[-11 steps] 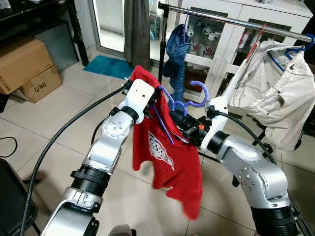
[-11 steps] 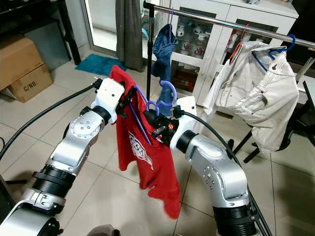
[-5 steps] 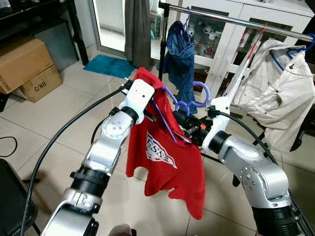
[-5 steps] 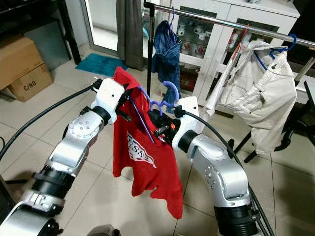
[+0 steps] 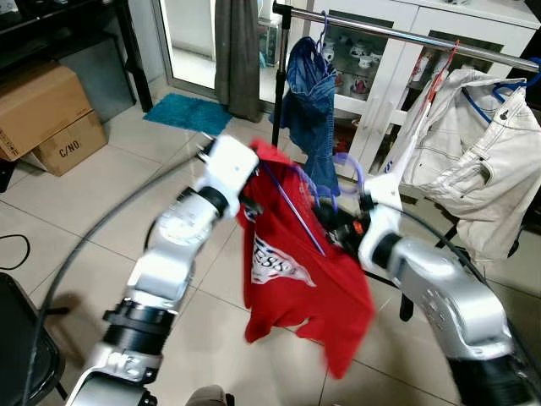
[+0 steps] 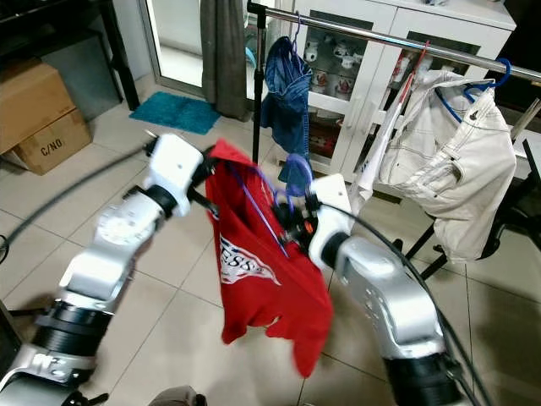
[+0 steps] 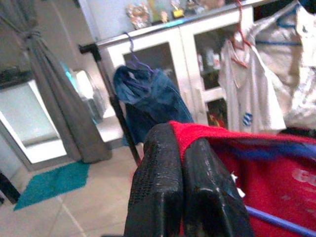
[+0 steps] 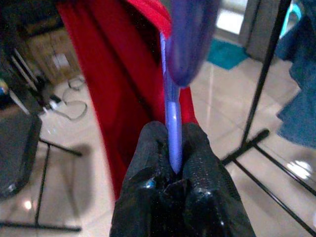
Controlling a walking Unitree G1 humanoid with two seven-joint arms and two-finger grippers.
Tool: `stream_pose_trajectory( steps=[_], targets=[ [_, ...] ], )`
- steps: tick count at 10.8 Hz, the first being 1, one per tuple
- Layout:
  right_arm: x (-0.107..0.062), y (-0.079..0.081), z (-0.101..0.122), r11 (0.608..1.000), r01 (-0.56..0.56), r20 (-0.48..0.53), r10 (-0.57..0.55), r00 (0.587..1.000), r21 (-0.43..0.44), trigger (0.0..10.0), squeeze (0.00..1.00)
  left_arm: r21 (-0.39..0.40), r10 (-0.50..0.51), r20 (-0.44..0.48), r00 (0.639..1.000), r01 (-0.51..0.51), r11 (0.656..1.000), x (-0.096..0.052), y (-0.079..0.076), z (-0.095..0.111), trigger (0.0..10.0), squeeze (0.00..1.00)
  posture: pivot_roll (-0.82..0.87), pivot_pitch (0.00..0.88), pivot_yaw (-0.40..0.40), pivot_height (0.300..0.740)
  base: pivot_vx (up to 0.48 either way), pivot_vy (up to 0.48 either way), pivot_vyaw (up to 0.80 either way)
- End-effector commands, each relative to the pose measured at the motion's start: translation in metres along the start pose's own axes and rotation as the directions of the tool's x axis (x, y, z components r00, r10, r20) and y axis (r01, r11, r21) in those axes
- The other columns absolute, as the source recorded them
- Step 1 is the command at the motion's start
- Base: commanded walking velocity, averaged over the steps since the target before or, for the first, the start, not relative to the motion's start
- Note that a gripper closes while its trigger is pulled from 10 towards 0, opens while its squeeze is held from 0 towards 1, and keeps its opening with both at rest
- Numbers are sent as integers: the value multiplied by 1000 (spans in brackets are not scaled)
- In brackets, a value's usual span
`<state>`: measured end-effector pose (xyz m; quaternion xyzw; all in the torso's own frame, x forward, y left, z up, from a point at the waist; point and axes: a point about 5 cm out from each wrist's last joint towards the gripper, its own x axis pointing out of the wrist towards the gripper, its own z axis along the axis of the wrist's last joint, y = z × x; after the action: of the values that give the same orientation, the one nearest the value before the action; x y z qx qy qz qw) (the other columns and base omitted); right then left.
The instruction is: Hang hanger
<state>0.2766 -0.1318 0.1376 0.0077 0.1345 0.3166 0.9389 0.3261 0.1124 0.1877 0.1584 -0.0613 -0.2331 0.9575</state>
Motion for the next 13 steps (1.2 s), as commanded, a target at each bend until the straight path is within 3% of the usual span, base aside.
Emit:
stream_pose_trajectory(
  steps=[1,2,6,8,9,10,12,13],
  targets=[
    [-7,-1,1,999,-33,8,33,999,-27,0,0,43,83,-1,997,-83,996,-3,27,8,0,0,110,0,-49,740,0,0,0],
    [-16,3,6,989,-126,30,129,991,-75,0,0,100,162,-41,986,-157,983,-7,57,4,0,0,114,0,-52,740,0,0,0],
    [-44,7,17,930,-355,71,362,929,-94,0,0,238,269,-143,952,-231,943,-17,129,2,0,0,120,0,-53,740,0,0,0],
    [-54,9,18,906,-420,102,424,900,-59,0,0,141,282,-150,948,-262,955,-13,145,2,0,0,120,0,-53,740,0,0,0],
    [-52,6,21,921,-388,129,390,912,-42,0,0,91,277,-162,947,-266,960,-10,145,-3,0,0,114,0,-48,740,0,0,0],
    [-47,2,23,944,-330,150,329,932,-20,0,0,36,226,-156,962,-223,974,-5,135,-7,0,0,112,0,-46,740,0,0,0],
    [-32,-12,27,989,-116,213,95,972,90,0,0,-69,63,-139,988,-73,995,6,91,-17,0,0,108,0,-45,740,0,0,0],
    [-23,-25,29,972,25,253,-86,964,235,0,0,-138,-67,-118,991,50,989,10,50,-22,0,0,110,0,-49,740,0,0,0]
  ],
)
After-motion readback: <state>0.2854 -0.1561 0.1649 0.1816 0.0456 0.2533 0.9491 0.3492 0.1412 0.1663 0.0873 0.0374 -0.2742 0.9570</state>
